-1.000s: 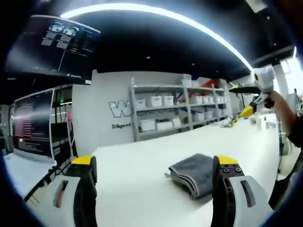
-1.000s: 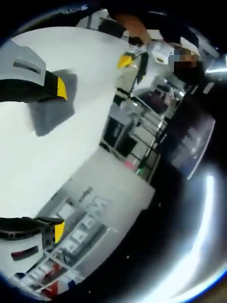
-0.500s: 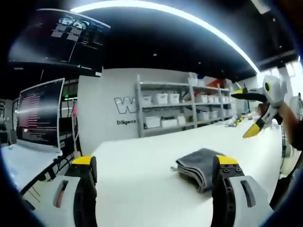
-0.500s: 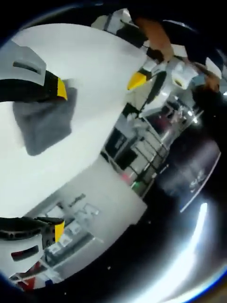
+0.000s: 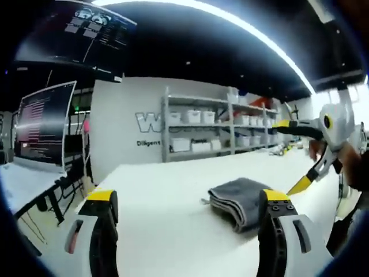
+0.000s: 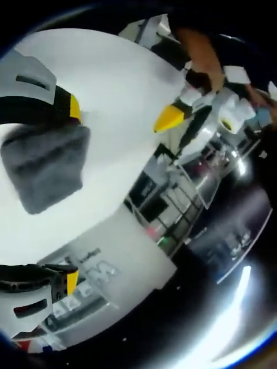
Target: Open the folded towel by lifting each exposed corner and separating the folded layers until the towel lies flat within the target outline without major curled edges
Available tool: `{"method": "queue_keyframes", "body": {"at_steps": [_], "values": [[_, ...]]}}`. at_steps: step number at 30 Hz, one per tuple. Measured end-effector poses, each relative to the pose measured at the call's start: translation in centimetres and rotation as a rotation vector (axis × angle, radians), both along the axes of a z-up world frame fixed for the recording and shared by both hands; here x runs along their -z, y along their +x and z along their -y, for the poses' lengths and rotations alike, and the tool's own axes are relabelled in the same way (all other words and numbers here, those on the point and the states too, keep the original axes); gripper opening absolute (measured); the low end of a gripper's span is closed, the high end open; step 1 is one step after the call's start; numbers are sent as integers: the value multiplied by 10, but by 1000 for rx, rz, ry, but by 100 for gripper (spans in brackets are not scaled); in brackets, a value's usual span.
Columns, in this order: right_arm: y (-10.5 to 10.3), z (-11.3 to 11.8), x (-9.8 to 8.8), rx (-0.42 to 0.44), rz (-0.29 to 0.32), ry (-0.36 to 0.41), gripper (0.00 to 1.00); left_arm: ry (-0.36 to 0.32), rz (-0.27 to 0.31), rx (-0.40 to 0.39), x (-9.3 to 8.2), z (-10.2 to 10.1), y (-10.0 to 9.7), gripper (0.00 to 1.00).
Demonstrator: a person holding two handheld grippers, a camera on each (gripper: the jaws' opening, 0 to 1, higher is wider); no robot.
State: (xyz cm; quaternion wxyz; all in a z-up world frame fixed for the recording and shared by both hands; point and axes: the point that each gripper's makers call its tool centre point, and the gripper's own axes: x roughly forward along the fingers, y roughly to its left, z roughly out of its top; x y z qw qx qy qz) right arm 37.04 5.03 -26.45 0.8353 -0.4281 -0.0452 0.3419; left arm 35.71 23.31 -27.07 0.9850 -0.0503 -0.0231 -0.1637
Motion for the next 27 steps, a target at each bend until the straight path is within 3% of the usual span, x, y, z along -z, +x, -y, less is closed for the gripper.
{"method": "queue_keyframes", "body": {"at_steps": [5,9,12,15,17,19,21,25,27], "values": [[22,2,-13,-3,-50,20,100,-160,-98,111,35,44,-6,100],[43,6,-25,-8,-105,7,100,-364,-156,192,50,83,-19,100],[54,7,-37,-22,-129,-6,100,-368,-219,264,66,115,-27,100],[63,8,-45,-32,-136,-22,100,-395,-226,277,66,128,-29,100],[70,7,-52,-86,-168,-67,100,-417,-224,280,64,133,-30,100],[57,-1,-42,-173,-292,-95,100,-456,-228,302,60,140,-32,99],[48,-1,-40,-252,-398,-142,100,-538,-267,339,59,148,-33,99],[67,2,-45,-234,-436,-185,100,-561,-293,345,65,153,-29,98],[75,3,-49,-236,-500,-194,100,-571,-315,342,69,154,-26,97]]}}
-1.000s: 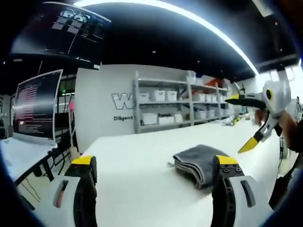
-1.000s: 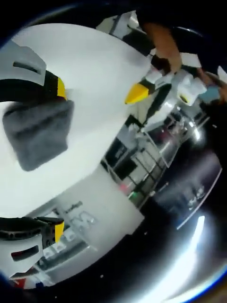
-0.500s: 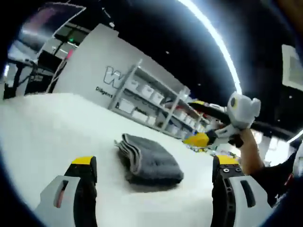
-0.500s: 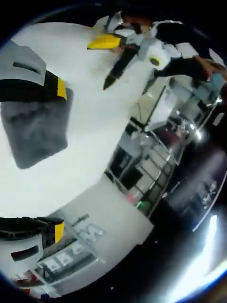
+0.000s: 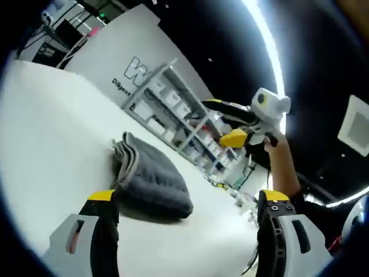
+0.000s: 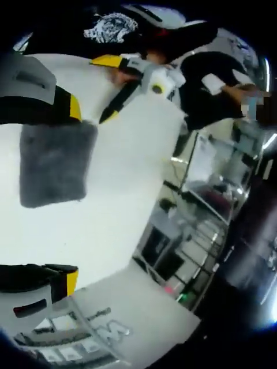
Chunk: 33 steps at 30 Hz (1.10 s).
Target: Open the folded towel by lifting each exposed corner and separating the folded layers until the towel lies flat within the target outline without major curled edges
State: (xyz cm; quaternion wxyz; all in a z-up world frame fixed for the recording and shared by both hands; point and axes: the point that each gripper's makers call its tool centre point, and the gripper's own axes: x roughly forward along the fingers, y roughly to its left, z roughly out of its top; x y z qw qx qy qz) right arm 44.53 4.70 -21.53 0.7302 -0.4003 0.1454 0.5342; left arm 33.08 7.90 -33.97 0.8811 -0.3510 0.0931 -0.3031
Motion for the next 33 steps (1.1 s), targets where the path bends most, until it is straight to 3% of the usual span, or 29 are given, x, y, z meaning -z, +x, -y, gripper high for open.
{"method": "queue_keyframes", "body": {"at_steps": [3,5,13,15,18,20,23,26,29,33], "values": [[16,-3,-9,-29,-21,-13,100,-21,-9,-3,0,2,8,97],[26,-4,-6,-71,23,-75,100,-25,-24,-1,2,5,14,97],[44,-8,12,-103,-91,-157,89,17,-49,-21,9,7,25,95],[55,-8,20,-99,-139,-198,89,46,-55,-37,13,5,30,91],[67,-12,34,-111,-135,-245,78,78,-71,-54,20,1,37,81],[74,-16,38,-111,-169,-265,75,79,-74,-67,20,-2,41,76],[74,-22,54,-114,-198,-275,73,99,-77,-113,21,-11,49,71],[76,-29,67,-148,-225,-293,62,109,-84,-113,22,-11,51,68],[68,-35,82,-162,-258,-320,63,125,-89,-104,25,-9,49,66],[59,-37,95,-192,-283,-351,54,125,-103,-92,27,-11,39,65]]}}
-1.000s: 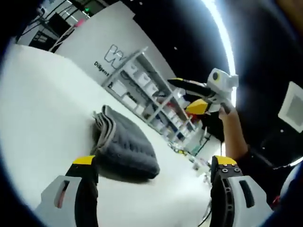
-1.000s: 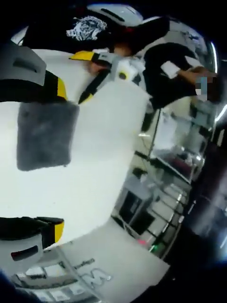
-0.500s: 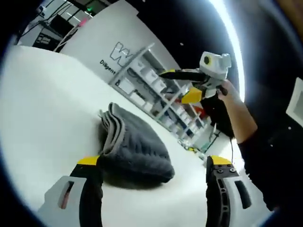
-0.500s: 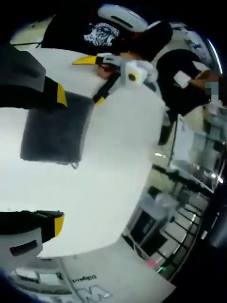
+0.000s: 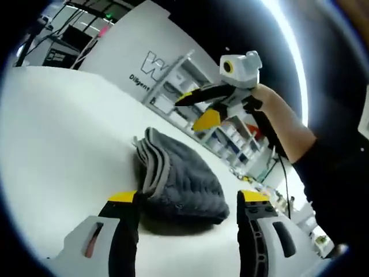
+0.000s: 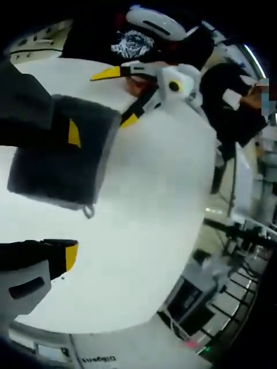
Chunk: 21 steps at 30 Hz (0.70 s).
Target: Open the folded towel by lifting each exposed corner and separating the folded layers until the towel lies flat within the target outline without major curled edges
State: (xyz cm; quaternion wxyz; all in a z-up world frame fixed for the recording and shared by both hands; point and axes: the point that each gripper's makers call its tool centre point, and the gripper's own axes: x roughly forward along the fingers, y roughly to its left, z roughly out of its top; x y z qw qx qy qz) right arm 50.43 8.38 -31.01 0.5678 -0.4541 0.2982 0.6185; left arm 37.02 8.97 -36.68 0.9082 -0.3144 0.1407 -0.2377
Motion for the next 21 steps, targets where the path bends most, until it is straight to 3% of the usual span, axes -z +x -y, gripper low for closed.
{"method": "queue_keyframes", "body": {"at_steps": [5,10,15,18,21], "values": [[-1,-2,12,4,-40,-19,54,-13,-17,13,3,1,2,63],[-1,0,32,13,-90,-47,45,-11,-14,-9,2,-2,9,54],[2,-1,47,25,-121,-73,43,6,7,-18,-2,-3,13,43],[-2,-4,50,6,-140,-81,39,7,23,-22,-7,-5,13,31],[-3,-9,52,-2,-151,-86,38,24,43,-23,-12,-4,13,31]]}}
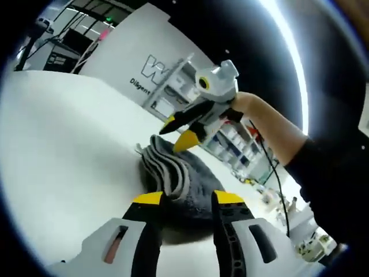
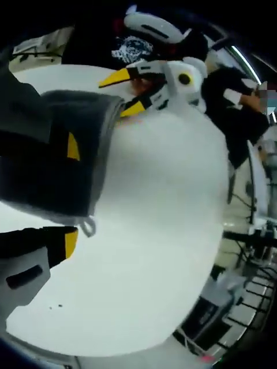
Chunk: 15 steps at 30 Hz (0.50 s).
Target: Open the folded towel by lifting each exposed corner and separating the folded layers until the towel lies flat within the target outline without major curled edges
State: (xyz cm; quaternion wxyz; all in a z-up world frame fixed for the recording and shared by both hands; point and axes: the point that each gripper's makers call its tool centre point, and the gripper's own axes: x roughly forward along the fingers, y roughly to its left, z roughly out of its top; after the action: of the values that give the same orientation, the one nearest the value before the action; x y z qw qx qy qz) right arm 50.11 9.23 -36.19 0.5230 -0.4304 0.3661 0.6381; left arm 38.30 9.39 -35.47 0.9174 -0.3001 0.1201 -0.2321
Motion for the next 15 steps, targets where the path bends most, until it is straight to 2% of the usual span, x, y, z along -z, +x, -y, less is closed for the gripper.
{"method": "queue_keyframes", "body": {"at_steps": [5,7,12,15], "values": [[-2,-6,7,-11,-20,-13,30,27,30,-7,-4,0,2,27],[-5,-6,12,-17,-35,-24,30,31,34,-6,-4,1,4,22],[-6,-7,18,-12,-67,-37,30,35,23,-2,1,2,6,22],[-8,-6,26,-11,-84,-54,32,42,21,-1,4,2,7,16]]}}
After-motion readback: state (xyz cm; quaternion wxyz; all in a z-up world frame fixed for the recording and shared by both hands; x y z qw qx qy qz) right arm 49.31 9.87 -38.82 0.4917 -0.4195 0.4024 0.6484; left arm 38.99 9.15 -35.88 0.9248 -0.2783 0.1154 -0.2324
